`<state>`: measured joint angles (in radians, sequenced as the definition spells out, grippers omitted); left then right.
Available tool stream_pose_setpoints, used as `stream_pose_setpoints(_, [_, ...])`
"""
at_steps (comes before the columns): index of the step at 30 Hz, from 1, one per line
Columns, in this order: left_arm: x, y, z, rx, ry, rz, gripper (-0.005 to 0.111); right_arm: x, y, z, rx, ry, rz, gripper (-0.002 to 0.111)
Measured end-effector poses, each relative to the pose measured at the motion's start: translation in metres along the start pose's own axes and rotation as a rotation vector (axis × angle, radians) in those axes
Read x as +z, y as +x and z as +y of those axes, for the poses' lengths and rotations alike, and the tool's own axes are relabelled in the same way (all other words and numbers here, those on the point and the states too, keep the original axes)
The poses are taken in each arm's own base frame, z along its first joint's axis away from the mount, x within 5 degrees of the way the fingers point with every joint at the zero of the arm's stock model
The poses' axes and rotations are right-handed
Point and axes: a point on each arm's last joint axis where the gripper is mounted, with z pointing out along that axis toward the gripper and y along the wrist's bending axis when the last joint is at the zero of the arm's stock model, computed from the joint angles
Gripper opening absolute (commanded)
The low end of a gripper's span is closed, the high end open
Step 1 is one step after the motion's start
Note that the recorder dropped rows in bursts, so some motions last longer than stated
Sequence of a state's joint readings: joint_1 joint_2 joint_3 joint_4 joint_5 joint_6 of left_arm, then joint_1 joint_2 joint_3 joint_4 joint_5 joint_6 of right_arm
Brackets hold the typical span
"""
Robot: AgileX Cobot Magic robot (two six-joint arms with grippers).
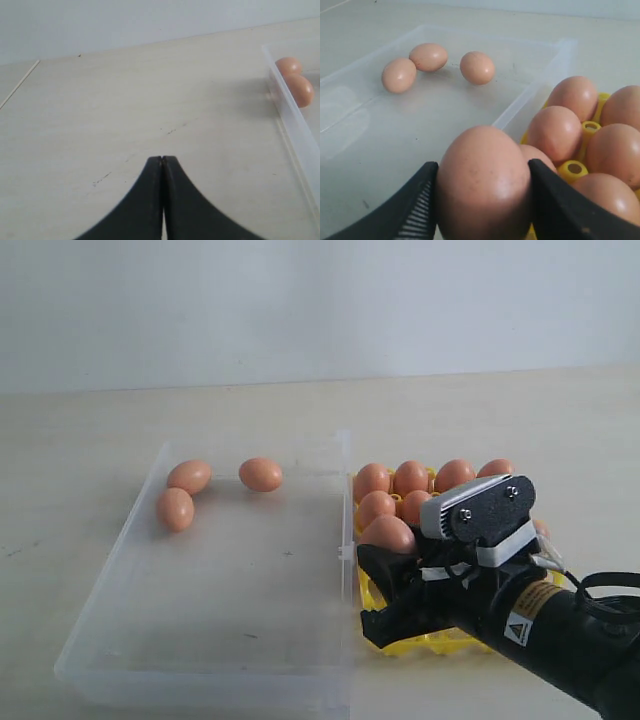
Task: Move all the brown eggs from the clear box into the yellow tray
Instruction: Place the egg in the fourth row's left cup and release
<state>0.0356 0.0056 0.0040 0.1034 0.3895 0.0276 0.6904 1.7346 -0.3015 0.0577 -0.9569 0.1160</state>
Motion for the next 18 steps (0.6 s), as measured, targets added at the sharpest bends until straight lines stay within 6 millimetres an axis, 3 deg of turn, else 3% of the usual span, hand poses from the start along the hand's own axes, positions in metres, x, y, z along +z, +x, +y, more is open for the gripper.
stream_pose_setpoints(2, [0.0,0.0,0.0,0.0,0.0,0.0,0.0,0.003,0.003,0.0,0.012,-0.001,0.014,0.015])
stream_pose_setpoints(7, [0.0,0.0,0.0,0.0,0.0,0.0,0.0,0.004,0.008,0.0,0.014,-0.009,0.045,0.065])
stream_pose_setpoints(9, [0.0,0.0,0.0,0.0,0.0,0.0,0.0,0.004,0.008,0.001,0.011,-0.012,0.046,0.071])
stream_pose_setpoints(11, [0.0,0.0,0.0,0.0,0.0,0.0,0.0,0.004,0.008,0.001,0.008,-0.012,0.046,0.067])
stream_pose_setpoints(13, [0.0,0.0,0.0,0.0,0.0,0.0,0.0,0.004,0.007,0.0,-0.003,-0.002,0.042,0.055])
stream_pose_setpoints(15, [0.0,0.0,0.0,0.0,0.0,0.0,0.0,0.0,-0.001,-0.001,-0.007,0.015,0.022,0.037])
stream_pose_setpoints(16, [0.0,0.0,0.0,0.0,0.0,0.0,0.0,-0.003,-0.006,-0.001,-0.007,0.02,0.009,0.023])
stream_pose_setpoints(18, [0.0,0.0,0.0,0.0,0.0,0.0,0.0,-0.01,-0.025,0.001,-0.022,0.027,-0.023,0.002])
